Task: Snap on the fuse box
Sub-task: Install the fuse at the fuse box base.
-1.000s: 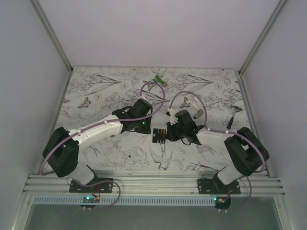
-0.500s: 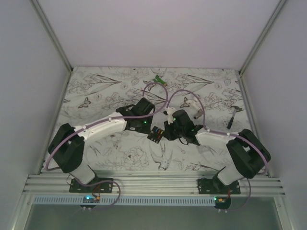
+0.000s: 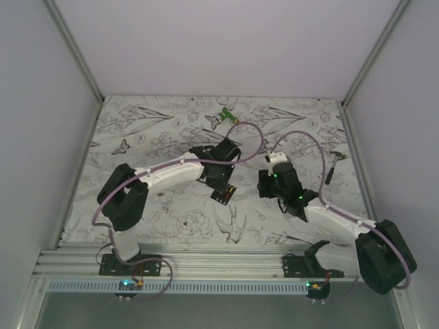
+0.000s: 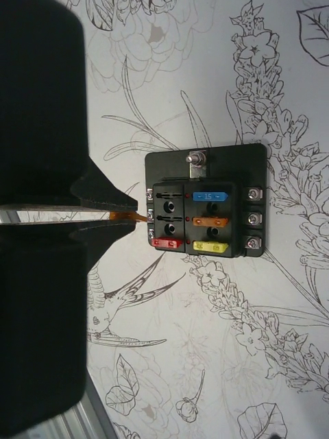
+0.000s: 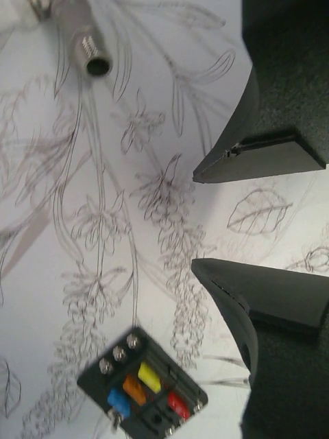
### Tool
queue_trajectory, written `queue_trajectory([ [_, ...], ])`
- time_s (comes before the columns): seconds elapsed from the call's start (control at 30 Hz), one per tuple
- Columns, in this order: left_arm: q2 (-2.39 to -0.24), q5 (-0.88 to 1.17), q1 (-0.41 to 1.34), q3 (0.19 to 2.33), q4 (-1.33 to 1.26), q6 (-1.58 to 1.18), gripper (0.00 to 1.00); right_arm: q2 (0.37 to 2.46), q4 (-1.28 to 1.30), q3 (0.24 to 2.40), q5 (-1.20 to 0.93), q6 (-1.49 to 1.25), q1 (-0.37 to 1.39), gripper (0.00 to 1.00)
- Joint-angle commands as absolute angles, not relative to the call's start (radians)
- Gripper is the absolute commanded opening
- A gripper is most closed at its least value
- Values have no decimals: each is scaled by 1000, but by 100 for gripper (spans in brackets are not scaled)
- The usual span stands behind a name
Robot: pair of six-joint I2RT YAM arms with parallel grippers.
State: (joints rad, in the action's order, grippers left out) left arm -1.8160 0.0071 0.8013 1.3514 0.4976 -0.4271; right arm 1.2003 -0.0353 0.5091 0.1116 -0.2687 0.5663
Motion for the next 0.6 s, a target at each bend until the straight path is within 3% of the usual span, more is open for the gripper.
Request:
queue_trajectory([
  [0.0, -1857, -26, 815, 1403, 591, -393, 0, 1116, -73, 470, 282, -315, 550, 59],
  [0.17, -1901, -39, 829, 1444, 618, -390, 0, 982, -83, 404, 416, -354, 535, 88],
  [0.27, -1925, -52, 836, 1463, 631, -391, 0, 903, -77, 372, 469, -385, 520, 100],
  [0.57, -1974, -94, 847, 1506, 655, -389, 0, 804, -75, 333, 522, -397, 510, 100],
])
